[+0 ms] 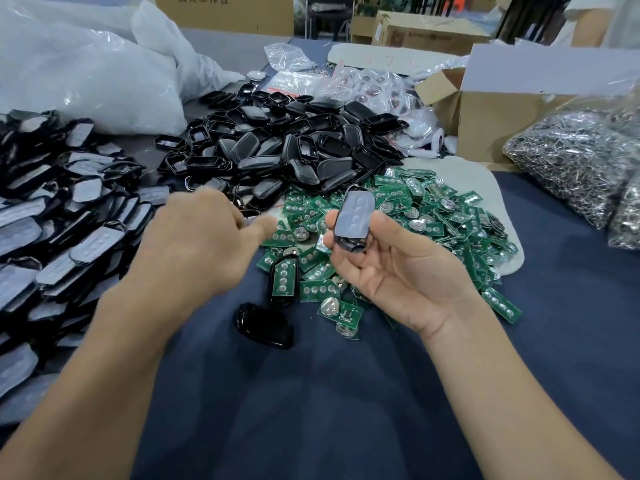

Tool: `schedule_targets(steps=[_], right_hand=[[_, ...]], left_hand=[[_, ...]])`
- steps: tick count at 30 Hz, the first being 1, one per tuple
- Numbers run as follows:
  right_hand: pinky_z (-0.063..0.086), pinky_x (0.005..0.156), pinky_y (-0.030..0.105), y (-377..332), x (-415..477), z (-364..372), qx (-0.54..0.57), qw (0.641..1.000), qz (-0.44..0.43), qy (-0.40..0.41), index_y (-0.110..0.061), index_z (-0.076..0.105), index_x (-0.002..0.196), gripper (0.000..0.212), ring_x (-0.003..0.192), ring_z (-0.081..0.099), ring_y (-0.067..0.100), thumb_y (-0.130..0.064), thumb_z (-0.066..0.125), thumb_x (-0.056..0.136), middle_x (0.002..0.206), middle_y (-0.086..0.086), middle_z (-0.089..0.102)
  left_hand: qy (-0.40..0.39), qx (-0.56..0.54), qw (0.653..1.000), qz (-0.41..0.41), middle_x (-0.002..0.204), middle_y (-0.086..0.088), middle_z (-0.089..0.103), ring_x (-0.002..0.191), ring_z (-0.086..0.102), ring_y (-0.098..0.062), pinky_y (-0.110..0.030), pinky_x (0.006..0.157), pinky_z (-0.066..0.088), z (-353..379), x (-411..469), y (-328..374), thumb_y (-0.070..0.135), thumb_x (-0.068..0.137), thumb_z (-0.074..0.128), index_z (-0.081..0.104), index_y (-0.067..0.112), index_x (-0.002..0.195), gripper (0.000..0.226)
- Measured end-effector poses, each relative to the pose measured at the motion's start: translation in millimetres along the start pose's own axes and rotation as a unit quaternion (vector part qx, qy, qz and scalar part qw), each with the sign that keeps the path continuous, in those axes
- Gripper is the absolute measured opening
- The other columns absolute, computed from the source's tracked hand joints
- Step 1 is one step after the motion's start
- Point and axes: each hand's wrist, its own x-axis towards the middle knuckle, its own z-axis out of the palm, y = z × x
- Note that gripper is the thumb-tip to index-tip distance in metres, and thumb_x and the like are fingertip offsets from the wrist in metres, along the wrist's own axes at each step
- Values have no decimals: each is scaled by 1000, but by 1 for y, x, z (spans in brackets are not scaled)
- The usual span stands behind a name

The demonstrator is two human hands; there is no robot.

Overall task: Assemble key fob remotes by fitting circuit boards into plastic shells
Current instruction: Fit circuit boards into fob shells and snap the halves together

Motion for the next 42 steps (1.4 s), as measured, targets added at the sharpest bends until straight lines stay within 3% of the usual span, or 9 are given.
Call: schedule_targets(steps=[3, 5, 10, 14, 18, 22, 27, 37, 42], right_hand=[[63, 82, 36, -2, 1, -3, 11, 1000, -9, -1, 0, 76, 114, 45, 95, 75, 31, -10, 86, 71, 110, 18, 74], [62, 85, 35, -2, 1, -4, 3, 1000, -10, -3, -2, 75, 119, 43, 96, 75, 29, -12, 76, 77, 109, 15, 75], [60, 89, 36, -3, 1, -5, -15, 1000, -16, -12, -4, 76, 117, 57, 100, 74, 29, -11, 94, 64, 110, 13, 75], [61, 86, 37, -4, 2, -6, -6, 1000, -22, 1, -3, 76, 117, 65, 99, 74, 31, -8, 98, 57, 111, 15, 75], [61, 91, 39, -5, 3, -7, -20, 999, -27, 18, -5, 77, 115, 67, 101, 73, 28, -10, 100, 52, 112, 14, 75], [58, 99, 40, -4, 4, -8, -51, 998, -31, 36, -9, 80, 111, 48, 104, 73, 24, -12, 91, 65, 111, 12, 76], [59, 96, 38, -4, 4, -5, -72, 995, -43, 60, -9, 79, 110, 29, 104, 74, 23, -8, 68, 83, 115, 13, 76], [58, 98, 35, -2, 5, -6, -137, 986, -55, 71, -15, 82, 105, 31, 98, 75, 18, -11, 76, 75, 111, 10, 78], [59, 97, 36, -1, 7, -6, -164, 981, -62, 86, -11, 76, 111, 35, 90, 75, 17, -8, 75, 75, 106, 10, 78]], left_hand=[[-115, 99, 988, 15, 56, -3, 60, 61, 60, -25, -31, 54, 44, 1, -12, 5, 83, 78, 49, 67, 15, 56, 74], [-165, 136, 976, 27, 69, -3, 65, 71, 63, -26, -35, 65, 51, 6, -13, 8, 79, 80, 60, 70, 15, 67, 65], [-186, 60, 980, 44, 67, 3, 72, 71, 66, -17, -32, 65, 55, 12, -8, 7, 60, 73, 79, 73, 18, 75, 43], [-171, -157, 973, 8, 51, 10, 67, 44, 61, -4, -19, 46, 42, 11, 0, 6, 40, 79, 79, 65, 20, 69, 26], [-166, -453, 875, -45, 64, 3, 68, 43, 64, -14, -17, 36, 36, 9, 1, 13, 17, 95, 72, 68, 14, 78, 18], [-217, -532, 818, -6, 76, 0, 69, 56, 65, -11, -15, 47, 44, 7, -5, 17, 6, 97, 64, 77, 15, 84, 20], [-205, -505, 838, -5, 90, -9, 80, 74, 75, -16, -19, 60, 56, 8, -10, 23, 12, 96, 68, 84, 18, 84, 20], [-120, -517, 847, -34, 76, -10, 79, 63, 76, -19, -18, 53, 54, 15, -13, 32, 6, 87, 77, 83, 15, 74, 17], [-83, -492, 866, -34, 76, -10, 79, 65, 77, -25, -24, 58, 60, 19, -11, 30, 7, 83, 81, 82, 9, 85, 3]])
